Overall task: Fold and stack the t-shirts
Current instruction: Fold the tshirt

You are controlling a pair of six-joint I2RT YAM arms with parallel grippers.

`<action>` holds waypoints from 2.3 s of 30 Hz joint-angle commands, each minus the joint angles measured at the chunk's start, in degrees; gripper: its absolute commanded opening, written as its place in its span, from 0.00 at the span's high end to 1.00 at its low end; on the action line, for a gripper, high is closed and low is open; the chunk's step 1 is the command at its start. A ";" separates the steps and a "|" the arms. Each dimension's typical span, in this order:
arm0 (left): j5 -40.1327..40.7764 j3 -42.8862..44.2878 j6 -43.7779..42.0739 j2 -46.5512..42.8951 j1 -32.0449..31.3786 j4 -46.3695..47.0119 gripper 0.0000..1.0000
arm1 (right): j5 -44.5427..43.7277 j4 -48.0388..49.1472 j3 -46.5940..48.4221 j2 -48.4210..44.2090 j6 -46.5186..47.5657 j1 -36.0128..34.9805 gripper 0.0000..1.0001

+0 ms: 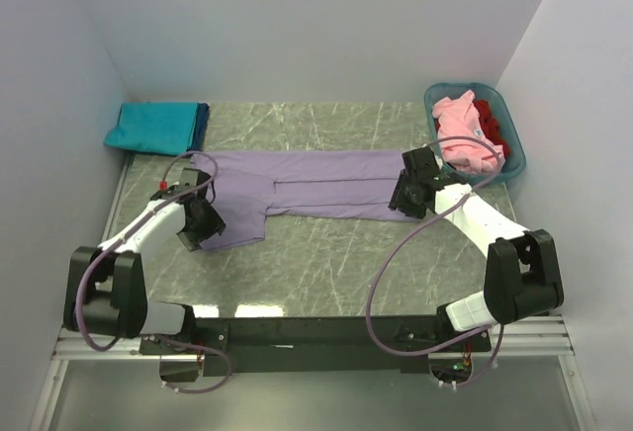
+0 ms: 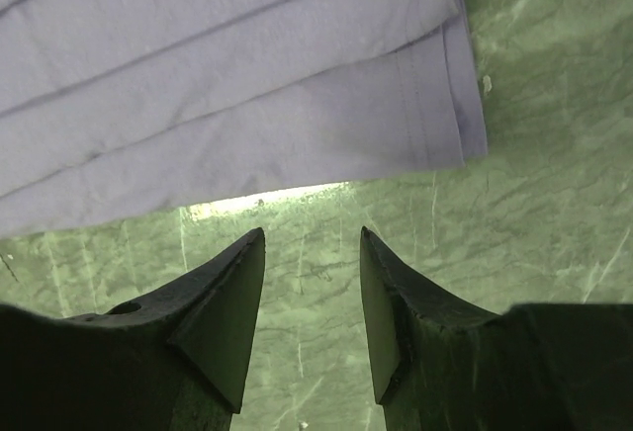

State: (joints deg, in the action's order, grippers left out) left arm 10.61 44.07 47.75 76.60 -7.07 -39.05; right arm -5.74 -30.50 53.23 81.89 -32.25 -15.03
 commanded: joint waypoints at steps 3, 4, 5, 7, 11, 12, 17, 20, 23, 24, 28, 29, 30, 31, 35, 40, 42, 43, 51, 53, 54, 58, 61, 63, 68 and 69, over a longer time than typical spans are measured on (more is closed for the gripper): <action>1.16 0.92 0.51 5.30 -1.98 2.75 0.43 | 0.90 2.29 -0.76 -1.12 0.78 -0.18 0.50; 1.25 1.01 0.68 5.93 -2.16 2.92 0.44 | 1.16 2.20 -0.85 -0.85 0.87 -0.18 0.50; 1.34 1.19 0.68 6.54 -2.51 3.10 0.45 | 1.34 2.46 -0.94 -0.68 0.96 -0.18 0.50; 1.43 1.45 0.77 7.86 -2.86 3.80 0.49 | 1.87 2.99 -1.64 -0.33 1.05 -0.18 0.50; 1.61 2.42 0.60 10.58 -3.74 3.72 0.57 | 2.48 3.08 -1.99 0.46 1.40 -0.18 0.50; 1.52 2.59 0.51 10.85 -3.74 3.72 0.58 | 2.40 2.99 -1.91 0.47 1.40 -0.27 0.50; 3.01 5.04 -0.55 9.54 -4.18 1.87 0.89 | 2.66 2.64 -1.38 0.82 2.10 -0.27 0.51; 4.77 10.12 -1.95 8.14 -4.18 -0.67 0.99 | 2.66 2.46 -0.85 1.08 2.45 -0.18 0.51; 6.26 17.59 -3.71 8.91 -4.18 -2.34 0.99 | 3.01 2.38 -0.41 1.26 2.37 -0.18 0.51; 6.61 19.54 -4.15 9.53 -4.09 -2.44 0.99 | 3.10 2.38 -0.24 1.43 2.37 -0.27 0.51; 7.05 29.12 -6.43 15.06 -4.09 -2.79 0.99 | 3.28 2.29 0.12 1.52 2.19 -0.18 0.52; 7.40 30.79 -6.61 17.77 -4.09 -2.79 0.99 | 3.28 2.20 0.38 1.43 2.28 -0.27 0.52; 7.41 33.85 -6.87 19.10 -4.09 -2.44 0.99 | 3.19 2.20 0.38 1.43 2.37 -0.18 0.52; 7.14 35.36 -7.49 20.42 -4.09 -2.18 0.99 | 3.10 2.29 0.47 1.43 2.63 -0.18 0.52; 6.79 42.74 -8.11 27.18 -4.09 -0.24 0.98 | 3.01 1.94 0.64 1.70 2.98 -0.18 0.52; 6.09 48.82 -8.72 32.47 -4.18 1.51 0.98 | 3.01 2.02 0.38 1.61 3.51 -0.27 0.52; 5.65 49.97 -9.51 33.79 -4.18 2.83 0.98 | 2.93 2.29 -0.06 1.35 3.68 -0.18 0.52; 5.13 50.23 -9.86 34.14 -4.09 4.23 0.98 | 2.84 2.46 0.03 1.43 3.69 -0.27 0.52; 3.54 51.81 -12.15 36.34 -4.09 8.28 0.97 | 2.84 2.73 0.47 2.84 3.69 -0.18 0.52; 2.75 51.73 -12.15 37.04 -4.09 9.42 0.96 | 2.92 2.73 0.64 3.10 3.68 -0.09 0.52; 2.49 51.64 -12.32 37.22 -4.09 9.60 0.96 | 2.92 2.73 0.64 3.10 3.69 -0.26 0.52; 1.17 52.08 -11.98 38.71 -4.09 9.78 0.91 | 2.84 2.99 0.47 3.10 3.95 -0.18 0.52; 0.81 52.17 -11.71 39.77 -4.18 9.43 0.76 | 2.75 3.17 0.29 3.37 4.12 -0.09 0.52; 1.51 52.17 -11.36 39.51 -4.18 8.99 0.69 | 2.66 3.08 0.29 3.37 4.21 -0.18 0.52; 3.71 51.82 -10.48 34.24 -3.65 7.59 0.30 | 2.31 2.82 0.38 2.66 4.04 0.70 0.52; 3.63 51.64 -9.87 33.19 -3.22 7.06 0.26 | 2.83 2.90 0.12 2.58 3.17 1.83 0.52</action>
State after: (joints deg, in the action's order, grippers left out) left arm 13.26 93.89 36.99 115.96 -10.90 -31.57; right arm -2.35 -28.69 51.53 84.73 -28.64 -14.72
